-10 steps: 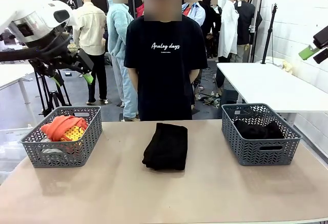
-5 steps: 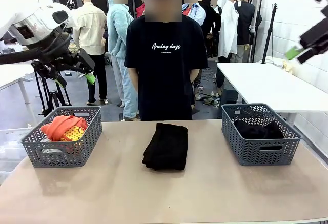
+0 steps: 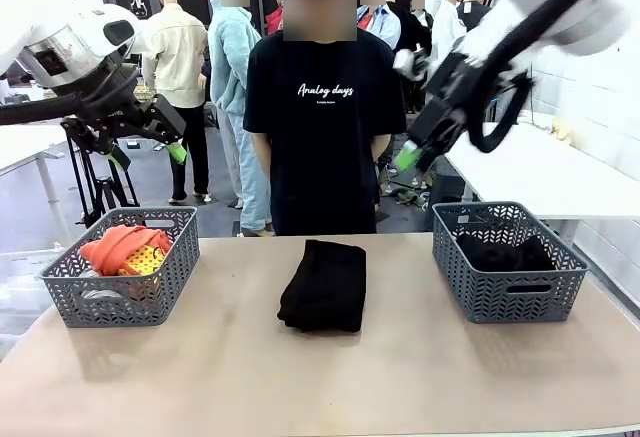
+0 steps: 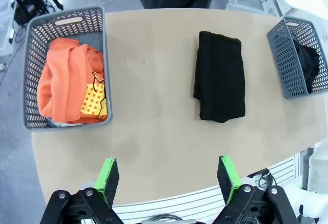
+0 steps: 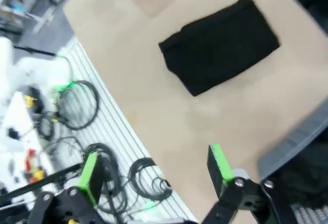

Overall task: Sort the tops and bottoms.
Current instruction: Lift clothes from the center of the table with your right hand.

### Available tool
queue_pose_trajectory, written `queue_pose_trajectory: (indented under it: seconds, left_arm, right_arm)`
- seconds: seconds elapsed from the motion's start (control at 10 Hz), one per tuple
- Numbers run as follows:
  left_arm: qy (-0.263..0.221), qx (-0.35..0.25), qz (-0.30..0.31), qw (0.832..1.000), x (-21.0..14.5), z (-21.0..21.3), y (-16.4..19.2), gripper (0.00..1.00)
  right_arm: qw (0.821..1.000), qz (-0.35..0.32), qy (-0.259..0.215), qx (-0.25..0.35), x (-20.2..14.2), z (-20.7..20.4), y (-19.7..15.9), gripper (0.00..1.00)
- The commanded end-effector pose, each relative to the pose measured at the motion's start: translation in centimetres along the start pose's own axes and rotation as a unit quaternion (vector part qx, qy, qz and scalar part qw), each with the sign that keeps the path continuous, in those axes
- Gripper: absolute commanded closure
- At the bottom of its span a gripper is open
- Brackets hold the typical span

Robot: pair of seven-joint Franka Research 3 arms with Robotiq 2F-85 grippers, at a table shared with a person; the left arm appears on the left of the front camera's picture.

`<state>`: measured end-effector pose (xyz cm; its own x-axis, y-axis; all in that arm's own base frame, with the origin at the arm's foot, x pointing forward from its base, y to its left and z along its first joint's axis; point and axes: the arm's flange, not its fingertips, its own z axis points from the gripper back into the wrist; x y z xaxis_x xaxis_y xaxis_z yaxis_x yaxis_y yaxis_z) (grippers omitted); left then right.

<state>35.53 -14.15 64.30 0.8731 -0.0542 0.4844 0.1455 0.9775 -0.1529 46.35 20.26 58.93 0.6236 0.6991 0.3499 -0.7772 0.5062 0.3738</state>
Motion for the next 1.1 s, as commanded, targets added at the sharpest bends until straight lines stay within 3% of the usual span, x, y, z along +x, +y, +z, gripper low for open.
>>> queue_pose_trajectory:
  seconds: [0.0,0.2,0.4,0.7,0.9,1.0]
  left_arm:
    - [-0.001,-0.002,-0.001,1.000,0.0,0.2,0.3,0.00]
    - [-0.001,-0.002,-0.001,1.000,0.0,0.2,0.3,0.00]
    - [-0.001,-0.002,-0.001,1.000,0.0,0.2,0.3,0.00]
    - [-0.001,-0.002,-0.001,1.000,0.0,0.2,0.3,0.00]
    - [-0.001,-0.002,-0.001,1.000,0.0,0.2,0.3,0.00]
    - [-0.001,-0.002,-0.001,1.000,0.0,0.2,0.3,0.00]
  right_arm:
    - [0.998,-0.007,0.043,-0.042,1.9,-2.7,-0.9,0.00]
    - [0.995,-0.015,0.061,-0.073,1.3,-8.4,-1.7,0.00]
    - [0.995,-0.015,0.044,-0.083,0.6,-12.0,-2.7,0.00]
    - [0.994,-0.004,-0.011,-0.107,1.3,-14.4,-3.7,0.00]
    - [0.995,-0.009,0.015,-0.097,1.4,-15.0,-4.2,0.00]
    - [0.994,-0.006,0.005,-0.107,1.5,-14.0,-3.8,0.00]
